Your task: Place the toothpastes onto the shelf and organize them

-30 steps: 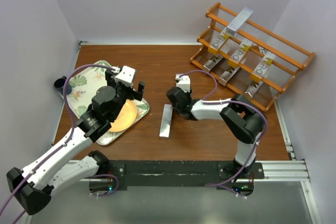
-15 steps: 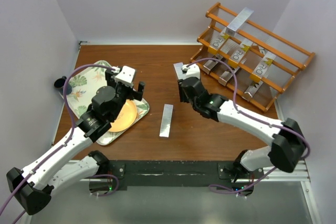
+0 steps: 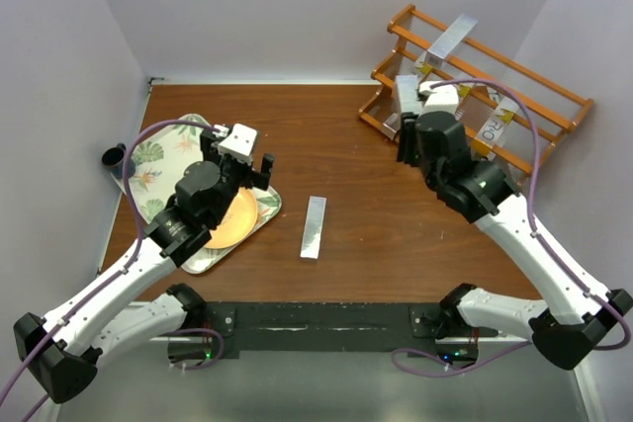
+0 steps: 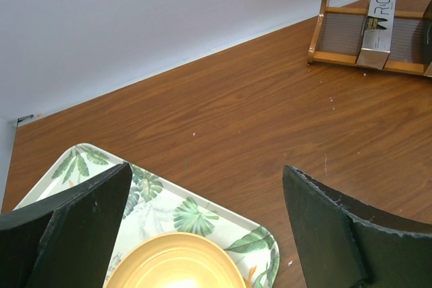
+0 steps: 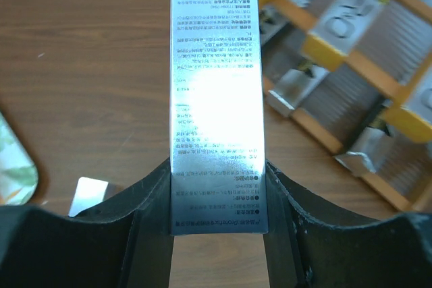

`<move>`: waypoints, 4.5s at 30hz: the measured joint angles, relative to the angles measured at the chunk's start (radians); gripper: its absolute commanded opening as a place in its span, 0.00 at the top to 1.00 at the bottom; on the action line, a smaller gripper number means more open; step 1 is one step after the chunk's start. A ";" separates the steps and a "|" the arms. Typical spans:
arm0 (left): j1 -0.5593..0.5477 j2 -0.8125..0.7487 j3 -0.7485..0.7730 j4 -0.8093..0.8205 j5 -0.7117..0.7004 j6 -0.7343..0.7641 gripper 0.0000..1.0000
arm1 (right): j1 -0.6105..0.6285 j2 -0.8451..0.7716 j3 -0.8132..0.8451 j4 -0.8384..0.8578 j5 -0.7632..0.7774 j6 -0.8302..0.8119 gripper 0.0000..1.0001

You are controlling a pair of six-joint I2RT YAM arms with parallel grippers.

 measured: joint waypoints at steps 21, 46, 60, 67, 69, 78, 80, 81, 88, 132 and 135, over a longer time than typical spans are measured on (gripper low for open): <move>0.000 0.002 0.000 0.000 0.008 0.000 0.01 | -0.386 0.227 0.320 -0.044 0.006 -0.025 0.86; 0.000 0.002 0.000 0.001 0.031 -0.001 0.01 | -0.554 0.519 0.526 -0.029 0.010 0.069 0.71; 0.000 0.000 0.000 0.001 0.034 -0.001 0.02 | -0.571 0.545 0.525 -0.016 0.010 0.089 0.55; 0.000 0.000 0.000 0.000 0.037 -0.001 0.02 | -0.578 0.549 0.525 -0.013 0.008 0.099 0.50; 0.000 0.000 0.000 0.000 0.037 -0.001 0.02 | -0.578 0.549 0.525 -0.012 0.007 0.100 0.50; 0.000 0.000 0.000 0.000 0.037 -0.001 0.02 | -0.584 0.552 0.525 0.031 0.001 0.108 0.39; 0.001 0.000 0.000 0.001 0.037 -0.001 0.02 | -0.584 0.552 0.525 0.034 -0.006 0.108 0.38; 0.000 -0.001 0.000 0.000 0.037 -0.001 0.02 | -0.584 0.552 0.525 0.038 -0.011 0.109 0.35; 0.001 -0.001 0.000 0.000 0.037 -0.001 0.02 | -0.584 0.544 0.503 0.064 -0.048 0.112 0.32; 0.001 -0.011 0.000 0.001 -0.010 -0.002 0.02 | 0.005 -0.119 -0.426 0.357 -0.275 0.216 0.02; 0.001 -0.011 0.000 0.001 -0.024 -0.001 0.02 | 0.172 -0.069 -0.483 0.377 -0.160 0.280 0.01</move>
